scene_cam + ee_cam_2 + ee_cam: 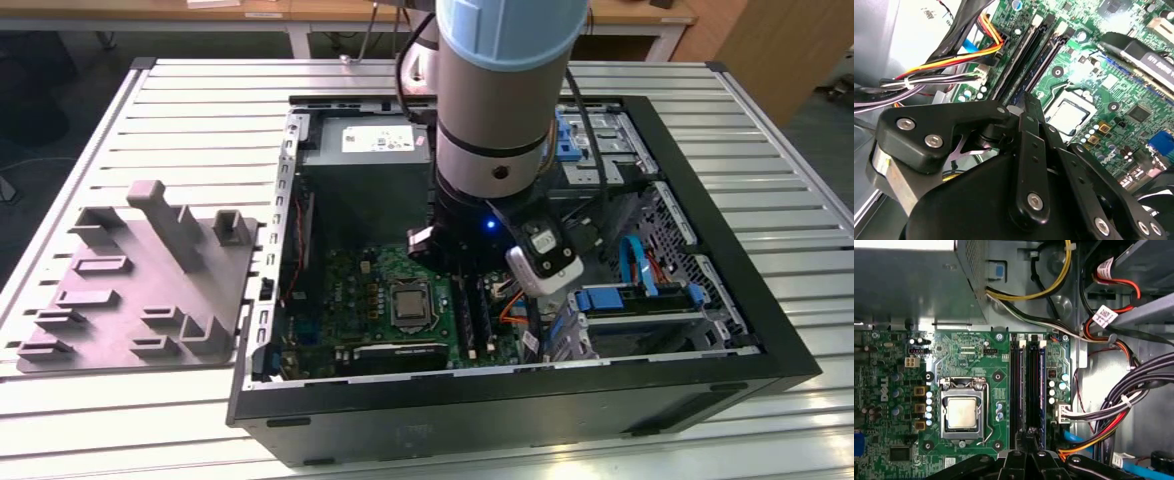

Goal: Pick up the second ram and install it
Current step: 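Press down the second ram until it locks into place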

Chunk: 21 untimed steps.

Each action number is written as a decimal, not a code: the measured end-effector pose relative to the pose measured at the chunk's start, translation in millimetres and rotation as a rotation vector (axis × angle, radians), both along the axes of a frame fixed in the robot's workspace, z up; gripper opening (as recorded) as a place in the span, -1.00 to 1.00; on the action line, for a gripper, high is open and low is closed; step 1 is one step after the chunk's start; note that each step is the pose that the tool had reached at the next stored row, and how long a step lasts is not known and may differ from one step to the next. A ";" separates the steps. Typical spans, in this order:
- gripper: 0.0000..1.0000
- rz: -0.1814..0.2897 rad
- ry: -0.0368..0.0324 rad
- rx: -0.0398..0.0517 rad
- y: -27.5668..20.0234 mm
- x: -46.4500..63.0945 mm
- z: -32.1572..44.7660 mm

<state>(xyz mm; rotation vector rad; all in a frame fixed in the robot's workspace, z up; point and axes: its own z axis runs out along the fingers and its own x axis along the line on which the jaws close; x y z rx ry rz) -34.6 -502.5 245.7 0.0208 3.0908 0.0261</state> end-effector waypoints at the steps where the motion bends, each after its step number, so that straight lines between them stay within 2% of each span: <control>1: -0.80 0.000 0.0000 0.0000 -1.0 0.0 0.0; 11: -0.80 0.000 0.0009 0.0000 -8.7 3.5 -0.3; 21: -0.80 0.000 0.0009 0.0001 -20.9 3.7 -1.1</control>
